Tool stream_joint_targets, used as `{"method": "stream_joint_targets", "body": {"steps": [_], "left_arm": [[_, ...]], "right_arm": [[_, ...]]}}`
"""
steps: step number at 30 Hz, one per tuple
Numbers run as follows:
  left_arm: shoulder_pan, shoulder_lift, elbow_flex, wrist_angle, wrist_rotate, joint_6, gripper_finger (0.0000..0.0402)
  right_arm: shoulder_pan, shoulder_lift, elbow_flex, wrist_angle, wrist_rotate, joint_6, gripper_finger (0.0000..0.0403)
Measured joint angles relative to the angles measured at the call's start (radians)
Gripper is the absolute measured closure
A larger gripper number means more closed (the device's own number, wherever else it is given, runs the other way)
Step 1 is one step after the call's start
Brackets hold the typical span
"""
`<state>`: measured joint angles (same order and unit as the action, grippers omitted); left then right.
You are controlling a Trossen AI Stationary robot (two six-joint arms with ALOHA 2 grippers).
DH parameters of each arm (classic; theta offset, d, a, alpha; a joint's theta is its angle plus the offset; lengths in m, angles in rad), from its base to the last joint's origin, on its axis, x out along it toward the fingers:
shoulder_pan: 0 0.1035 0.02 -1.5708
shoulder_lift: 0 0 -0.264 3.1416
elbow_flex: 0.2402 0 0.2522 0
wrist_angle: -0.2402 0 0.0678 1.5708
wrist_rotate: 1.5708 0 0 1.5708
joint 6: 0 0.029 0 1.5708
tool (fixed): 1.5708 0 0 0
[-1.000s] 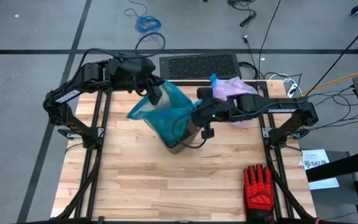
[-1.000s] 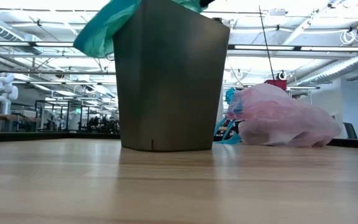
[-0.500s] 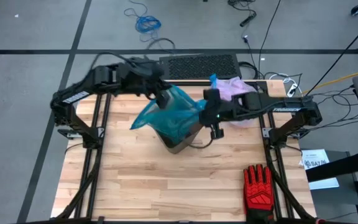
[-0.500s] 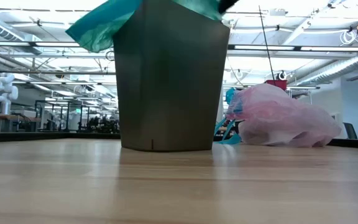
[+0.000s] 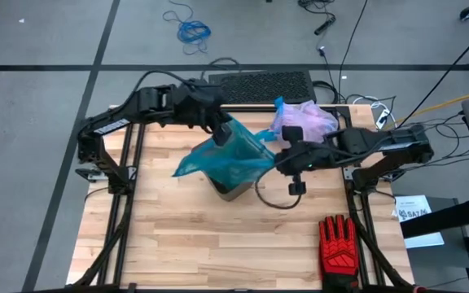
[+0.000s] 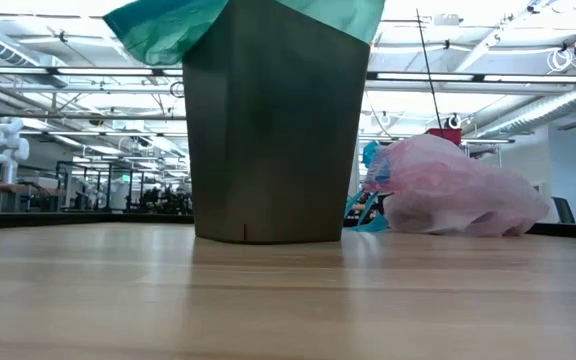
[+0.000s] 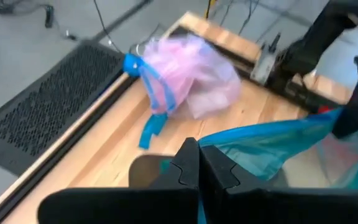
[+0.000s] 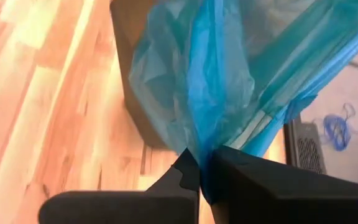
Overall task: Place trash/remove bag and relplace
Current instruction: Insert a new trash bag into the bin
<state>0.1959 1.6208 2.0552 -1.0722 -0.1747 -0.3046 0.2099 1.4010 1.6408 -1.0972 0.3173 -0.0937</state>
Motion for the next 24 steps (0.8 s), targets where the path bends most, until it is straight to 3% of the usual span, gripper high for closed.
{"method": "stream_joint_targets", "body": {"steps": [9,14,24], "left_arm": [[0.055,0.092,-0.002,-0.049,0.005,0.058,0.0401],[0.115,0.131,-0.002,-0.047,0.054,0.096,0.0401],[0.194,0.215,-0.001,-0.077,0.213,0.165,0.0402]], "right_arm": [[-0.017,0.007,-0.178,0.083,0.058,0.023,0.0403],[-0.021,0.004,-0.183,0.175,0.052,0.031,0.0403],[-0.021,0.001,-0.183,0.180,0.048,0.042,0.0403]]}}
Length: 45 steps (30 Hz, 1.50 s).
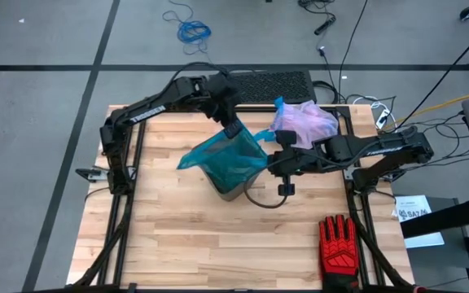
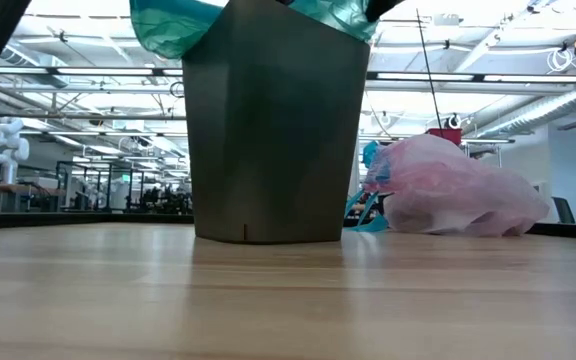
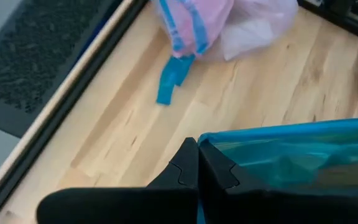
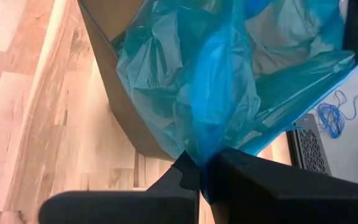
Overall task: Place trash/remove bag and relplace
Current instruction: Insert a new trash bag into the bin
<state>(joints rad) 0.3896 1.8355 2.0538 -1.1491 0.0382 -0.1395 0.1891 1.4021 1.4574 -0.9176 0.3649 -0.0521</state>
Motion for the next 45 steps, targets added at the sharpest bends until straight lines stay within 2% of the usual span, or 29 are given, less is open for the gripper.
{"method": "stream_joint_targets", "body": {"steps": [9,17,21,26,37,41,45], "left_arm": [[0.029,0.069,0.000,-0.002,0.087,0.035,0.0402],[0.031,0.087,0.001,-0.031,0.093,0.024,0.0402],[0.029,0.078,0.001,-0.097,0.094,0.042,0.0399],[0.029,0.064,0.000,-0.148,0.092,0.056,0.0363],[0.036,0.040,0.029,-0.151,0.074,0.070,0.0241],[0.043,0.040,0.097,-0.152,0.074,0.070,0.0221],[0.051,0.038,0.198,-0.163,0.079,0.076,0.0219]], "right_arm": [[0.001,0.000,0.000,0.000,-0.001,0.016,0.0403],[0.001,0.000,0.000,0.000,-0.001,0.016,0.0403],[0.000,0.000,0.000,0.005,0.000,0.016,0.0403],[0.000,0.000,0.000,0.011,-0.001,0.015,0.0403],[0.001,0.000,0.000,0.015,-0.008,0.011,0.0403],[0.001,0.000,0.001,0.015,-0.007,0.012,0.0403],[0.001,0.000,0.001,0.018,-0.005,0.009,0.0403]]}}
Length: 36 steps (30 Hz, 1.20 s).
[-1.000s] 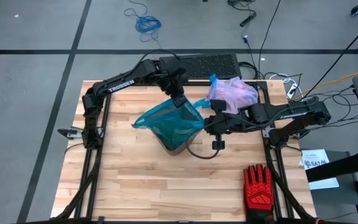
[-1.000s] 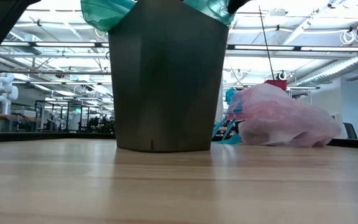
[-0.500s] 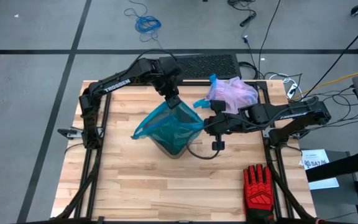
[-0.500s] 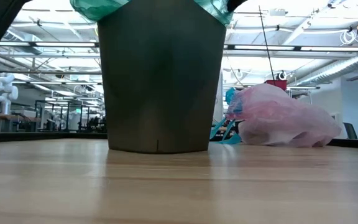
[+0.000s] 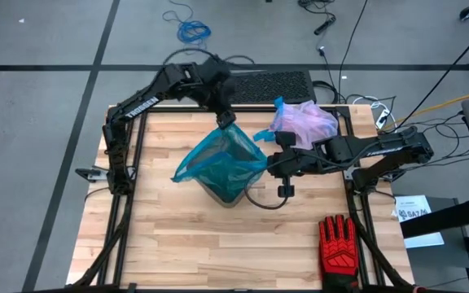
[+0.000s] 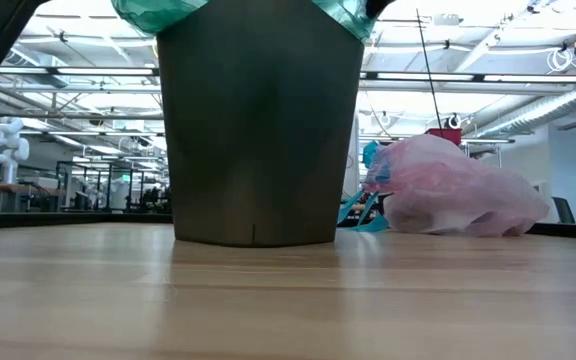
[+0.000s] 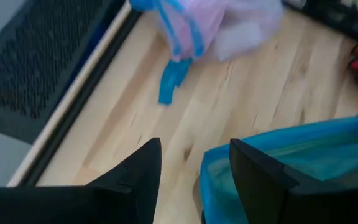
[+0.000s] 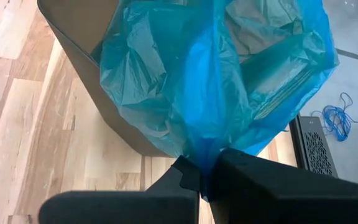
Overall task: Place trash/remove bag and relplace
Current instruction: Insert a new trash bag into the bin
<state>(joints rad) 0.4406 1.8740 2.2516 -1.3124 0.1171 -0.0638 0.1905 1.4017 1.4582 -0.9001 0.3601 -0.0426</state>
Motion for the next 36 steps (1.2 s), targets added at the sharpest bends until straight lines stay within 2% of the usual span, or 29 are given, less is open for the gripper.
{"method": "stream_joint_targets", "body": {"steps": [4,12,18,22,26,32,36], "left_arm": [[0.007,-0.001,0.106,-0.081,0.005,0.000,0.0219],[-0.020,-0.158,0.105,-0.163,0.086,-0.021,0.0219],[-0.079,-0.193,0.106,-0.178,0.249,-0.035,0.0219],[-0.154,-0.188,0.104,-0.227,0.253,-0.006,0.0219],[-0.211,-0.171,0.103,-0.262,0.213,0.026,0.0219],[-0.227,-0.149,0.098,-0.259,0.208,0.026,0.0219],[-0.227,-0.126,0.098,-0.259,0.260,0.031,0.0219]], "right_arm": [[0.000,0.000,0.000,0.009,0.001,-0.019,0.0403],[-0.001,0.000,0.000,0.044,0.002,-0.074,0.0403],[-0.001,0.000,0.000,0.053,-0.042,-0.054,0.0403],[-0.001,0.000,0.000,0.053,-0.054,-0.048,0.0403],[-0.001,0.000,0.000,0.061,-0.055,-0.067,0.0403],[-0.001,0.000,0.000,0.060,-0.055,-0.078,0.0403],[-0.001,0.000,0.000,0.060,-0.055,-0.078,0.0403]]}}
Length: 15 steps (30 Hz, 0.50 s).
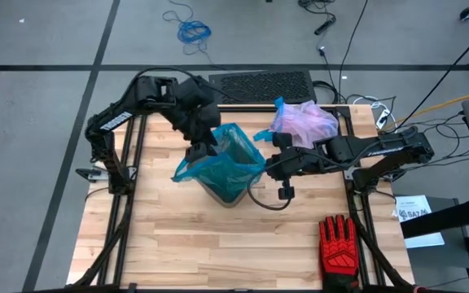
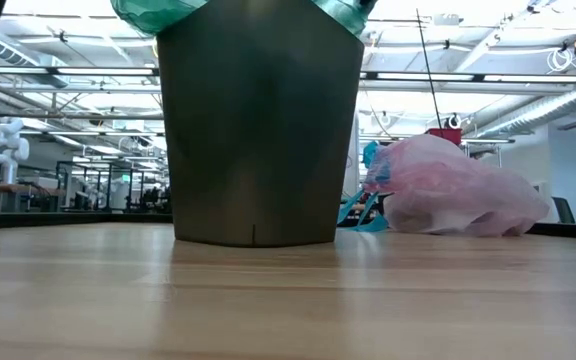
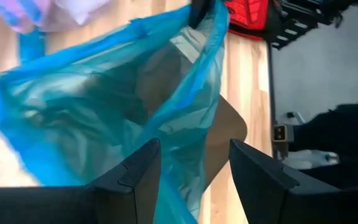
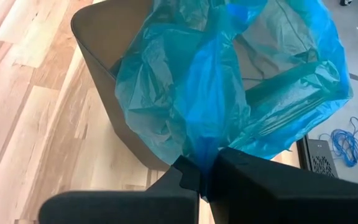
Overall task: Place trash/remove bag and relplace
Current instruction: Insert a new trash bag into the bin
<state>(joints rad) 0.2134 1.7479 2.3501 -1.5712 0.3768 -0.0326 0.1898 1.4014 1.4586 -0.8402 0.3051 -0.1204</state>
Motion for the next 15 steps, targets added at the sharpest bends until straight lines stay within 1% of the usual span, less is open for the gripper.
{"method": "stream_joint_targets", "body": {"steps": [3,6,11,15], "left_arm": [[-0.007,0.023,0.000,0.001,0.035,0.014,0.0219],[-0.016,0.048,0.000,0.000,0.036,0.042,0.0219],[-0.016,0.085,0.000,0.001,-0.050,0.096,0.0219],[-0.018,0.097,0.000,0.001,-0.050,0.132,0.0219]], "right_arm": [[-0.001,0.001,0.000,0.000,0.001,-0.005,0.0403],[-0.001,0.001,0.000,0.000,0.001,-0.008,0.0403],[-0.003,0.001,0.000,-0.001,0.001,-0.023,0.0403],[-0.003,0.001,0.000,0.000,0.000,-0.031,0.0403]]}}
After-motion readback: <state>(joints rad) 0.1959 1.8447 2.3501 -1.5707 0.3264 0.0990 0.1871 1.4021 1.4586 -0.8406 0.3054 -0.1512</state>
